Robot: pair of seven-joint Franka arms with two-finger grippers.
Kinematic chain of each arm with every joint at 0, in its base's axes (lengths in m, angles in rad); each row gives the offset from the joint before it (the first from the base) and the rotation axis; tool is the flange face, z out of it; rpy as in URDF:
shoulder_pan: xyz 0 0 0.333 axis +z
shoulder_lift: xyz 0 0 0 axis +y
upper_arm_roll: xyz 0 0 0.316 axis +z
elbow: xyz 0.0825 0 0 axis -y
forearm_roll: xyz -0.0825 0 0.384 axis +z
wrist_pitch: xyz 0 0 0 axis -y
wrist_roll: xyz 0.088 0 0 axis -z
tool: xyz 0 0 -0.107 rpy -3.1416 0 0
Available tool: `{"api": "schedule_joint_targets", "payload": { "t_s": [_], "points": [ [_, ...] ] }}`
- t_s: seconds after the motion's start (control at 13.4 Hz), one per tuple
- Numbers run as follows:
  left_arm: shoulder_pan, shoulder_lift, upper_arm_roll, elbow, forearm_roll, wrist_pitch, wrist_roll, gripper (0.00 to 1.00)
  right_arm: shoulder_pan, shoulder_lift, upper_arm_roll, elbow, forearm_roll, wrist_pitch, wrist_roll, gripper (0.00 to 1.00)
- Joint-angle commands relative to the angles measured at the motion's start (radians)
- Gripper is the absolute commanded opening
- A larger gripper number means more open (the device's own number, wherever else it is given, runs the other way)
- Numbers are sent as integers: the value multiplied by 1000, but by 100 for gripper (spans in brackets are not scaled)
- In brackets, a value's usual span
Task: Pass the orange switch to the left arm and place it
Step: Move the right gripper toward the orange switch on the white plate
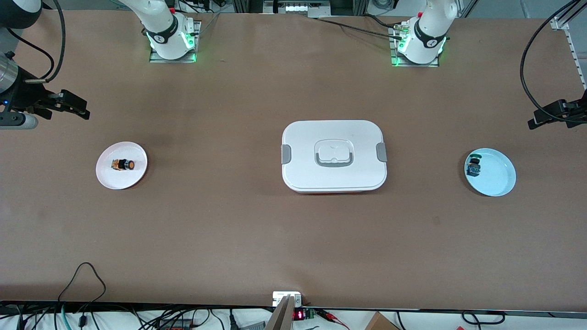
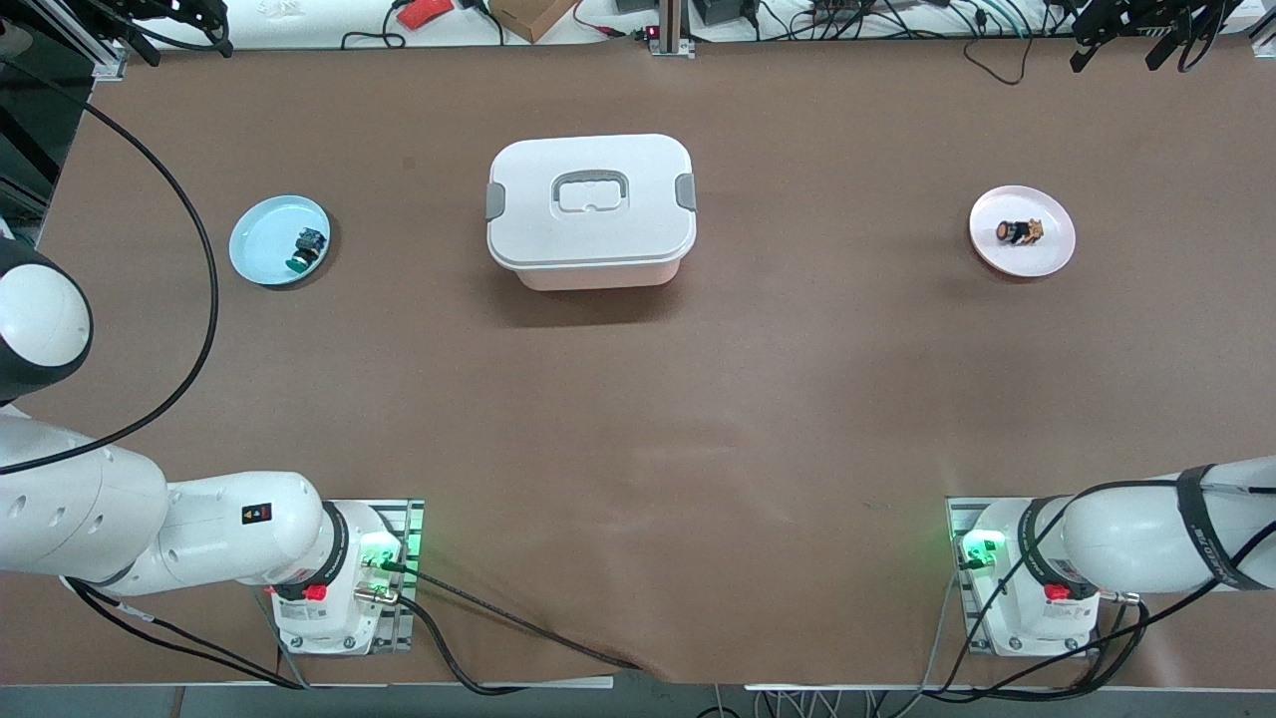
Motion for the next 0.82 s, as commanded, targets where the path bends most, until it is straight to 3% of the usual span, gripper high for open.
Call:
{"api": "schedule_joint_targets", "payload": {
  "t_s": [0.0, 0.75],
  "points": [
    [0, 25, -1, 35, 27, -25, -14, 100, 2, 1, 0, 24, -8, -47, 4, 100],
    [0, 29, 1, 35, 27, -25, -10, 100, 2, 63, 2, 41, -5, -52, 4, 100]
  ]
}}
